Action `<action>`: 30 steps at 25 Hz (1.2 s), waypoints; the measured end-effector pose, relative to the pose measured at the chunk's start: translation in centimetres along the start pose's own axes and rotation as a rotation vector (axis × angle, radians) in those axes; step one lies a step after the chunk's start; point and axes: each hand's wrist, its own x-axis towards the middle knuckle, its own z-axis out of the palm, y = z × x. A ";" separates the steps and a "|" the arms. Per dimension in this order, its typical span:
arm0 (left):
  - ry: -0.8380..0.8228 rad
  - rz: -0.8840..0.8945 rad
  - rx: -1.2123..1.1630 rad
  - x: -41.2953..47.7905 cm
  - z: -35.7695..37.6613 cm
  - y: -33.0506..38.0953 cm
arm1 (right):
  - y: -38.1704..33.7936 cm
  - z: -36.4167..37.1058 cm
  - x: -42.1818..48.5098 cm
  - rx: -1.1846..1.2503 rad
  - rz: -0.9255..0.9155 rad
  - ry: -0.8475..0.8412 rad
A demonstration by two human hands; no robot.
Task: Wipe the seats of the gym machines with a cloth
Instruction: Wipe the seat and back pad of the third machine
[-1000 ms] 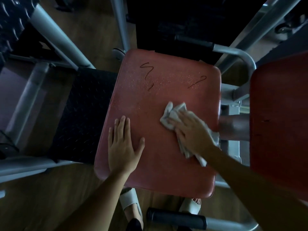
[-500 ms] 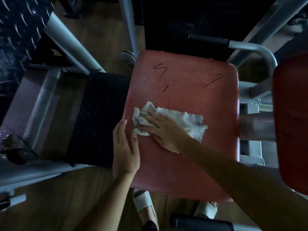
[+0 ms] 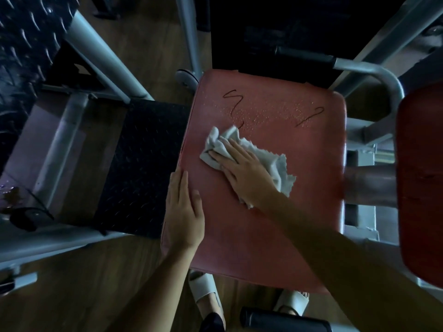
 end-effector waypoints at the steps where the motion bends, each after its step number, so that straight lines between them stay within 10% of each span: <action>1: 0.005 -0.016 0.033 0.0 0.2 0.2 | 0.8 -0.7 -2.0 -0.002 -0.003 -0.030; 16: -0.054 0.024 0.504 2.9 8.5 8.8 | 15.8 -7.4 3.6 -0.077 0.453 0.220; 23: -0.074 0.005 0.552 3.1 8.2 9.2 | 14.3 -7.2 -3.3 -0.024 0.105 0.067; 30: -0.068 -0.001 0.569 3.1 8.4 9.5 | 16.6 -8.2 1.5 0.041 0.379 0.296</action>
